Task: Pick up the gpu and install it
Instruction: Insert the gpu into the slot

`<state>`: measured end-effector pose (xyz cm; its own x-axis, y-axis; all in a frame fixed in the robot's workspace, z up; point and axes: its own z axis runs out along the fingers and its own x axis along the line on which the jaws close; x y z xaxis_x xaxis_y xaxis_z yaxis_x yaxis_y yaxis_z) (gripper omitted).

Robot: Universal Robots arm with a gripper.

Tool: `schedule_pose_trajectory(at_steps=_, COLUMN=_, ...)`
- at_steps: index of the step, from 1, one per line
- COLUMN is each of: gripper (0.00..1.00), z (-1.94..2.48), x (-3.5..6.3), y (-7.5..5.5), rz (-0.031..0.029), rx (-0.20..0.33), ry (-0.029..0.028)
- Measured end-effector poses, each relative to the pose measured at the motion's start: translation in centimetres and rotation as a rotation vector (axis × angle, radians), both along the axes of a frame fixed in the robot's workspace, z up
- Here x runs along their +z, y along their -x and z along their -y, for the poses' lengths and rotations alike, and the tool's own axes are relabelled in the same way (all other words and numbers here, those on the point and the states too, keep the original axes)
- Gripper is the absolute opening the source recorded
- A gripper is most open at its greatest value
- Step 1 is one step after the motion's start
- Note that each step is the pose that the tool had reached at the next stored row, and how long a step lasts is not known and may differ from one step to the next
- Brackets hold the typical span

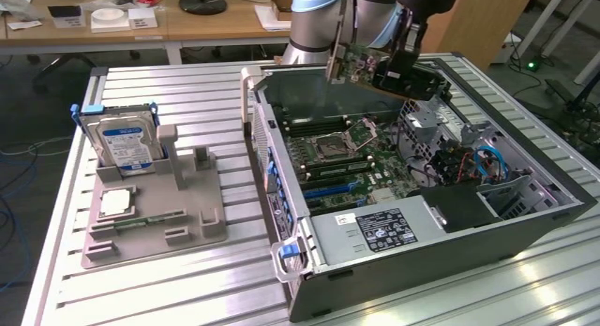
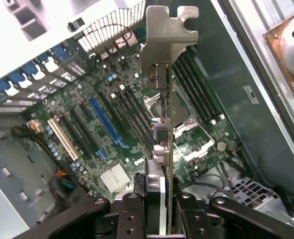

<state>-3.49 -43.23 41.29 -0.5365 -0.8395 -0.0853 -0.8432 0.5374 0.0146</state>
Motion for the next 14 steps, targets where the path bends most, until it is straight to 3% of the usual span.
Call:
schedule_pose_trajectory(at_steps=2, gripper=0.28, z=0.0, x=-0.03, y=-0.01, rz=0.01, rx=0.02, ry=0.0)
schedule_pose_trajectory(at_steps=3, gripper=0.28, z=0.0, x=-0.05, y=-0.01, rz=0.0122, rx=0.029, ry=-0.0001)
schedule_pose_trajectory(at_steps=14, gripper=0.28, z=0.0, x=-0.12, y=-0.14, rz=0.0132, rx=0.162, ry=-0.002)
